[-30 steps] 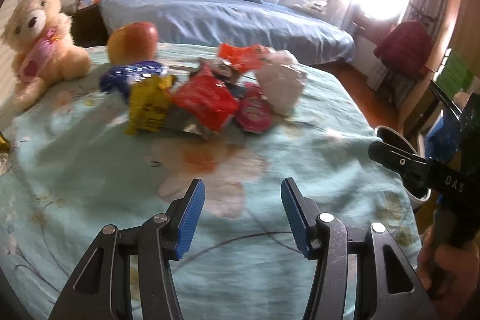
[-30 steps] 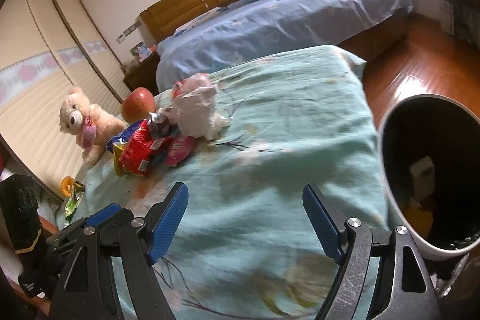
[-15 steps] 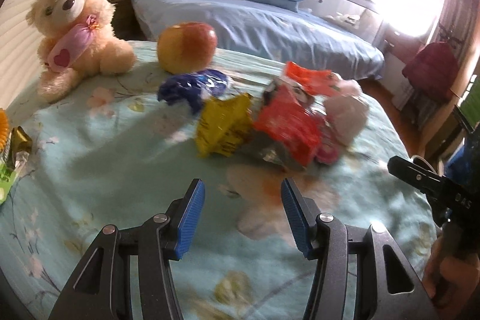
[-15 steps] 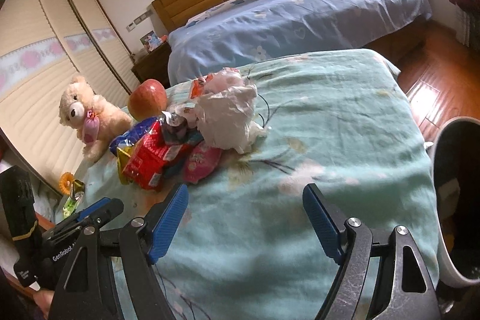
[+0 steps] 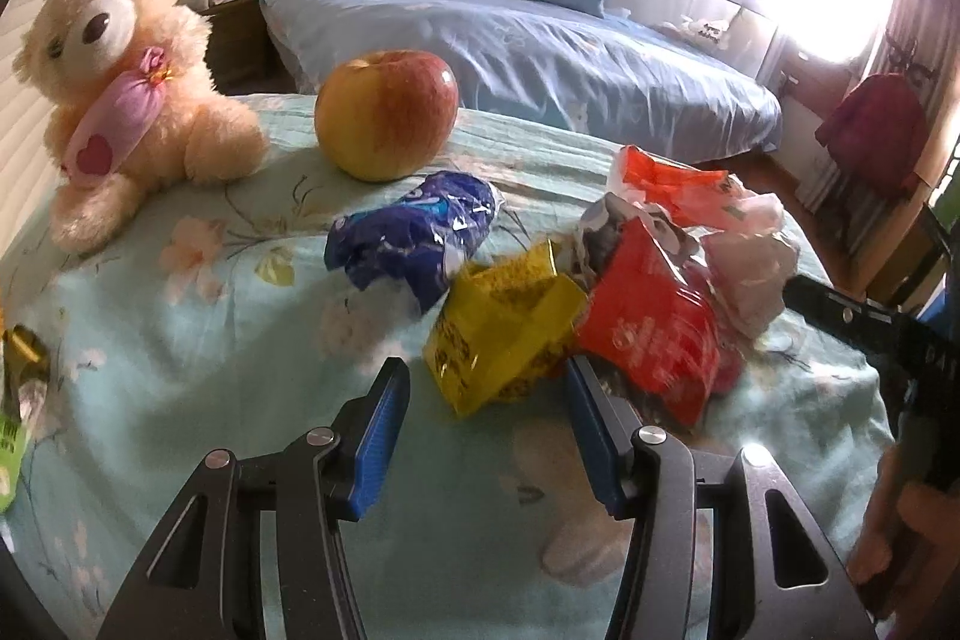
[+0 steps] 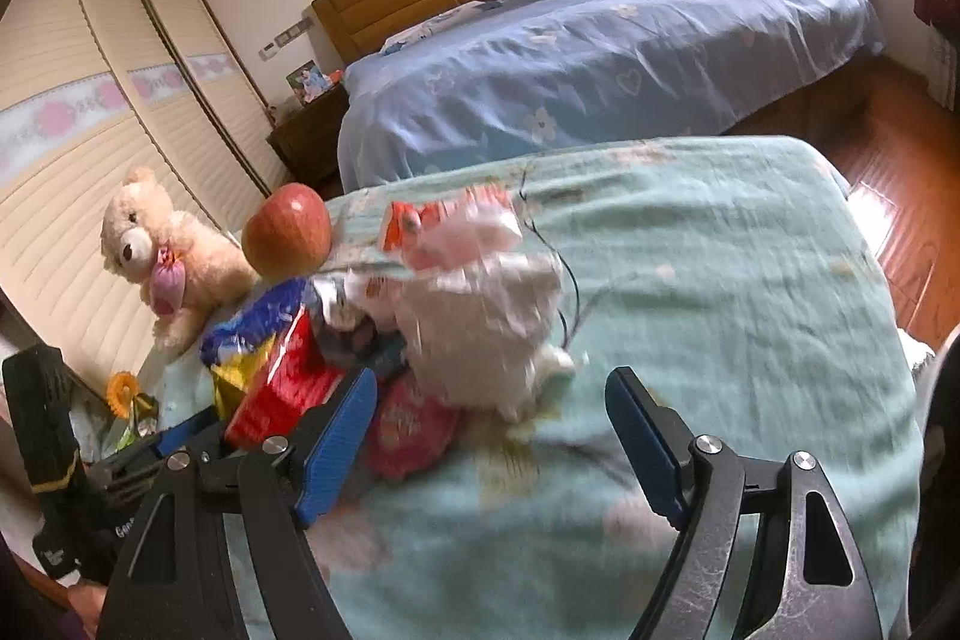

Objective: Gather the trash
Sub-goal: 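Grasp the yellow packet with the left tool while the right grasps the white tissue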

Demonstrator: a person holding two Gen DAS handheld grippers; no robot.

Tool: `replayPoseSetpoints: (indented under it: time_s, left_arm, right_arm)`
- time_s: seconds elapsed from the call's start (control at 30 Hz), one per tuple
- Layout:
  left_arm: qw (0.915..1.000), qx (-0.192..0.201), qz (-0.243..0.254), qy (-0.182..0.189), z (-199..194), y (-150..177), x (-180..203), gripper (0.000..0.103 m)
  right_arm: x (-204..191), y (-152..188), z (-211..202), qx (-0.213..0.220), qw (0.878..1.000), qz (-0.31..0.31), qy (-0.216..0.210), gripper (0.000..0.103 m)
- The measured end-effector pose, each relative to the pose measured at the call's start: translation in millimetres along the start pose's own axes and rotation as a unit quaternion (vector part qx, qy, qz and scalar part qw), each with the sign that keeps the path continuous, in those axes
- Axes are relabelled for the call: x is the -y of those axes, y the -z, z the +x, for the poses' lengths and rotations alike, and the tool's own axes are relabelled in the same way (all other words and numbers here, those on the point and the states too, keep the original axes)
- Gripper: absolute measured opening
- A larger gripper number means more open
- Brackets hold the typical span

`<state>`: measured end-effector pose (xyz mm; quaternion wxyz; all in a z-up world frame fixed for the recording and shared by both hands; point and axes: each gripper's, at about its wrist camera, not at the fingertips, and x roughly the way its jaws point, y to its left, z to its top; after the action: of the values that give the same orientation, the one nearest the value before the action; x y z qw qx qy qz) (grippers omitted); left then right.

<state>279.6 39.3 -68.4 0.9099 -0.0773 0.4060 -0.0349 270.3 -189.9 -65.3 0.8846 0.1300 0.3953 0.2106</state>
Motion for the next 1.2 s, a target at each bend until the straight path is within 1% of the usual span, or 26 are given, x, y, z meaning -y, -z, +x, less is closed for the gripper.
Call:
replayPoseSetpoints:
  time_s: [0.07, 0.1, 0.13, 0.17, 0.2, 0.23, 0.27, 0.3, 0.33, 0.37, 0.43, 0.53, 0.87, 1.07, 1.2]
  left_arm:
    - [1.0, 0.0, 0.0, -0.003, 4, -2, -1, 0.048]
    - [1.0, -0.001, -0.002, -0.001, 7, -2, -2, 0.041]
    - [1.0, -0.003, -0.003, 0.003, 8, -2, -2, 0.031]
    - [0.9999, -0.007, -0.002, 0.008, 10, -2, -2, 0.026]
    - [0.9999, -0.009, -0.001, 0.01, 12, -1, -2, 0.018]
    - [0.9999, -0.009, 0.001, 0.01, 13, -1, -1, 0.012]
    - [0.9999, -0.008, 0.006, 0.013, 13, -1, 0, 0.011]
    - [0.9999, -0.005, 0.008, 0.013, 12, -1, 1, 0.008]
    - [0.9998, -0.002, 0.012, 0.013, 11, 0, 2, 0.008]
    - [0.9998, 0.002, 0.015, 0.012, 9, 0, 4, 0.007]
    - [0.9997, 0.008, 0.02, 0.01, 7, 1, 5, 0.006]
    - [0.9996, 0.015, 0.019, 0.012, 1, 5, 6, 0.005]
    - [0.999, 0.025, 0.014, 0.033, -30, 25, 10, 0.005]
    - [0.9976, 0.03, 0.029, 0.056, -51, 34, 23, 0.005]
    - [0.9957, 0.027, 0.045, 0.077, -63, 43, 40, 0.005]
  right_arm:
    - [-1, -6, 7, 0.0, 1.0, -0.002, 0.002, 0.08]
    - [-1, -9, 11, -0.001, 1.0, -0.003, 0.002, 0.08]
    - [-1, -10, 14, -0.002, 1.0, -0.003, 0.002, 0.079]
    - [-1, -12, 18, -0.003, 1.0, -0.004, 0.003, 0.077]
    - [-1, -13, 20, -0.004, 1.0, -0.004, 0.003, 0.071]
    - [-1, -13, 23, -0.006, 1.0, -0.004, 0.001, 0.058]
    - [0, -13, 25, -0.009, 1.0, -0.004, -0.002, 0.054]
    - [-1, -13, 26, -0.01, 1.0, -0.004, -0.003, 0.052]
    - [-1, -13, 26, -0.009, 1.0, -0.007, -0.002, 0.048]
    - [-3, -12, 24, -0.007, 1.0, -0.012, -0.002, 0.047]
    - [-4, -10, 22, -0.006, 1.0, -0.017, -0.002, 0.039]
    - [-4, -7, 14, -0.004, 1.0, -0.016, -0.004, 0.036]
    - [3, 13, -20, 0.0, 1.0, -0.002, -0.016, 0.035]
    - [11, 25, -42, 0.01, 1.0, 0.01, -0.016, 0.035]
    - [19, 32, -57, 0.016, 1.0, 0.021, -0.012, 0.035]
